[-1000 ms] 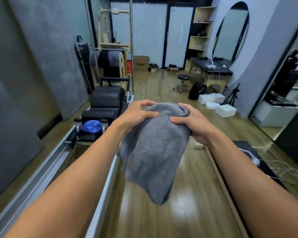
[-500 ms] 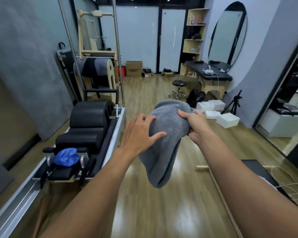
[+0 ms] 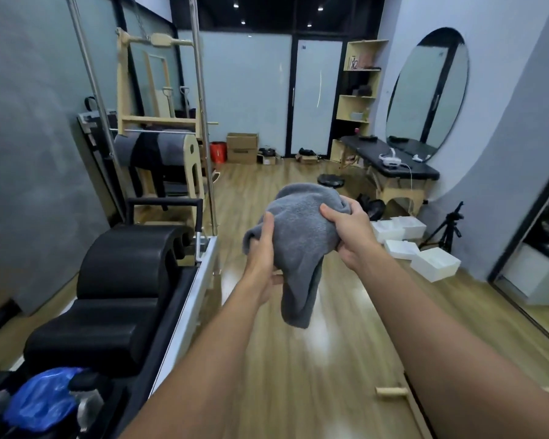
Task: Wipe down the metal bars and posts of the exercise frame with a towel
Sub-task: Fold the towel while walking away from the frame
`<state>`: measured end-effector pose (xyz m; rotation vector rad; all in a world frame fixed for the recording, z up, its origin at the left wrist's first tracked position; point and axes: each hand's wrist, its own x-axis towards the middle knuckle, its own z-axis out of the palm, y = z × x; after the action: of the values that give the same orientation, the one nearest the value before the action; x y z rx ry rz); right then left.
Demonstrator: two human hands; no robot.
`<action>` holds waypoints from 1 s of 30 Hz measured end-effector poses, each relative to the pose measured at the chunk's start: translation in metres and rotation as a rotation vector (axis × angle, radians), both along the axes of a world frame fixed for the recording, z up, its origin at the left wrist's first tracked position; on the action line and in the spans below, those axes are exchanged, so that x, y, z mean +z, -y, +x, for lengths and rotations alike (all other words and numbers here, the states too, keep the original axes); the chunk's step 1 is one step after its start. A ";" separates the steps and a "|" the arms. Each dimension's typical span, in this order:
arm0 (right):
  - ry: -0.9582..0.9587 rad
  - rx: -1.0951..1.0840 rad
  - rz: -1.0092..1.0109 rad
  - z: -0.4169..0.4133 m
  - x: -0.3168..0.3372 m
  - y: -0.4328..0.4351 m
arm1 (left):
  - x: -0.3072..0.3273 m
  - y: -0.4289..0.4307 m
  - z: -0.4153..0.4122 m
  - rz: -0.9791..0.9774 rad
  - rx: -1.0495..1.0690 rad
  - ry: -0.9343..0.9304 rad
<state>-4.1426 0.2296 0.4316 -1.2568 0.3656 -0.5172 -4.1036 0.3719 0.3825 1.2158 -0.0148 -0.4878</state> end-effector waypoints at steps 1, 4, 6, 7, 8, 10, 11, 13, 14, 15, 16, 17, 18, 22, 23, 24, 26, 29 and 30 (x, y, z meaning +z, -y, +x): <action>-0.015 -0.001 -0.032 0.021 0.000 0.010 | 0.008 0.013 0.022 -0.068 0.003 0.012; -0.081 -0.057 -0.248 0.086 -0.002 0.048 | 0.023 0.056 0.095 -0.153 0.109 0.080; -0.134 -0.125 -0.478 0.128 -0.001 0.075 | 0.027 0.084 0.143 -0.155 0.127 0.113; -0.167 -0.166 -0.604 0.149 -0.001 0.089 | 0.028 0.099 0.166 -0.166 0.122 0.126; -0.198 -0.202 -0.718 0.167 -0.002 0.100 | 0.028 0.111 0.186 -0.170 0.117 0.140; -0.208 -0.256 -0.881 0.215 -0.008 0.130 | 0.025 0.142 0.237 -0.187 0.106 0.175; -0.201 -0.267 -0.949 0.238 -0.010 0.144 | 0.023 0.158 0.262 -0.195 0.105 0.193; -0.177 -0.263 -1.091 0.285 -0.016 0.171 | 0.020 0.187 0.309 -0.190 0.117 0.219; -0.168 -0.246 -1.153 0.308 -0.018 0.185 | 0.021 0.201 0.332 -0.186 0.124 0.217; -0.157 -0.226 -1.204 0.332 -0.018 0.199 | 0.022 0.215 0.355 -0.188 0.131 0.212; -0.160 -0.204 -1.249 0.355 -0.019 0.213 | 0.023 0.228 0.376 -0.186 0.137 0.205; -0.164 -0.187 -1.297 0.378 -0.018 0.226 | 0.024 0.240 0.398 -0.183 0.143 0.203; -0.174 -0.173 -1.345 0.401 -0.015 0.238 | 0.026 0.252 0.421 -0.179 0.145 0.208; -0.206 -0.071 -1.468 0.491 -0.007 0.270 | 0.030 0.286 0.512 -0.054 0.150 0.288; -0.200 -0.035 -1.486 0.514 -0.007 0.277 | 0.030 0.294 0.538 -0.028 0.153 0.310; -0.191 -0.003 -1.496 0.539 -0.008 0.284 | 0.028 0.301 0.564 -0.004 0.156 0.326; -0.176 0.048 -1.513 0.589 -0.009 0.300 | 0.026 0.316 0.616 0.026 0.137 0.356; -0.206 0.079 -1.571 0.666 -0.011 0.328 | 0.022 0.340 0.696 0.080 0.062 0.413; -0.226 0.087 -1.595 0.692 -0.011 0.338 | 0.022 0.348 0.726 0.110 0.032 0.437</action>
<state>-3.4501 -0.1080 0.4210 -2.8691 0.0033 -0.5782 -3.3780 0.0236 0.4049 1.4093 -0.3447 -0.1892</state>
